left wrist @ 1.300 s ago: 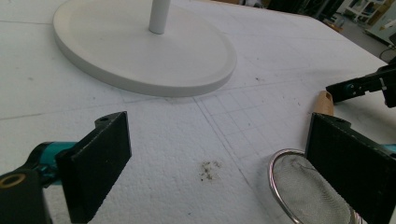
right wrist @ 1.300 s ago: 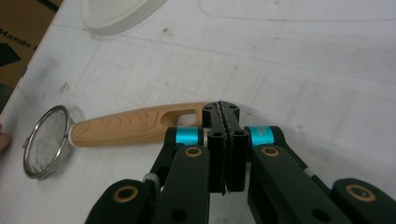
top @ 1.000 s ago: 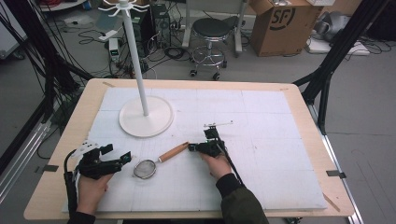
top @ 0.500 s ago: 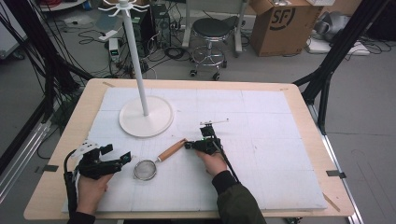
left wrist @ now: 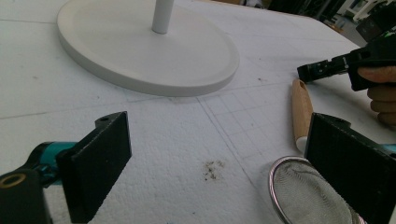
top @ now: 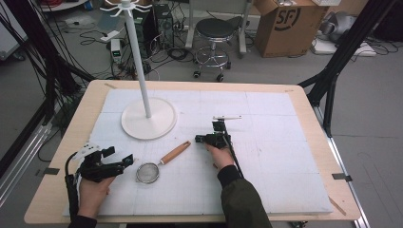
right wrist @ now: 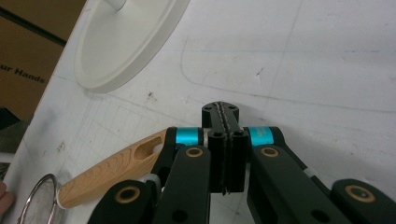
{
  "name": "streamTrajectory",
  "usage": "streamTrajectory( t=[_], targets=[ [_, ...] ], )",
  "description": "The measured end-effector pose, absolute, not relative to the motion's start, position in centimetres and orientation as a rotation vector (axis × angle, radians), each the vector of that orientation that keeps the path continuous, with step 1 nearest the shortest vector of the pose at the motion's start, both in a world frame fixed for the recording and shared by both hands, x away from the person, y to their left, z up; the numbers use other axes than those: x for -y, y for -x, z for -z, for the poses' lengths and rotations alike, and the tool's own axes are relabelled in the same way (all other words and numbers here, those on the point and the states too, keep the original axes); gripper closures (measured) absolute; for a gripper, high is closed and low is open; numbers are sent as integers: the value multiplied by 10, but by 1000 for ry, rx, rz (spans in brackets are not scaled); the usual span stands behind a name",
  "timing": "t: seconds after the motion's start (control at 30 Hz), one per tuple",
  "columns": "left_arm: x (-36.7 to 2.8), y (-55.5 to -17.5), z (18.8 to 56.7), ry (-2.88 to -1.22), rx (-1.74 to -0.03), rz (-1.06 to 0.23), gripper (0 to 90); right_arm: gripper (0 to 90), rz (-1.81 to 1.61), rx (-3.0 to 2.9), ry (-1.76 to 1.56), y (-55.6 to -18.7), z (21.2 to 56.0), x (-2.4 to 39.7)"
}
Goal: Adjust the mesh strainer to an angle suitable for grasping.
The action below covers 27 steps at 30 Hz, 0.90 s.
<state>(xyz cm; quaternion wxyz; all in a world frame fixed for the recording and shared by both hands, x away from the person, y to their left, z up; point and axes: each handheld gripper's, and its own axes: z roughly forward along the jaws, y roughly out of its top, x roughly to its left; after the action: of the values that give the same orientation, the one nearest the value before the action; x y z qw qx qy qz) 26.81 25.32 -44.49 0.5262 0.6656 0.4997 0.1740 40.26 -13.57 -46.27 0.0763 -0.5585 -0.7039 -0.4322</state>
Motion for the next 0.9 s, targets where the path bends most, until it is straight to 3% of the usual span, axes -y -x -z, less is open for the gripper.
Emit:
streamTrajectory(
  t=[0.77,0.9],
  targets=[
    [-252,-268,444,-1590,-1187,-413,82,900,1269,2209,1546,-393,460,104],
    [-252,-269,445,-1591,-1191,-404,82,818,1294,2199,1548,-393,454,115]
  ],
)
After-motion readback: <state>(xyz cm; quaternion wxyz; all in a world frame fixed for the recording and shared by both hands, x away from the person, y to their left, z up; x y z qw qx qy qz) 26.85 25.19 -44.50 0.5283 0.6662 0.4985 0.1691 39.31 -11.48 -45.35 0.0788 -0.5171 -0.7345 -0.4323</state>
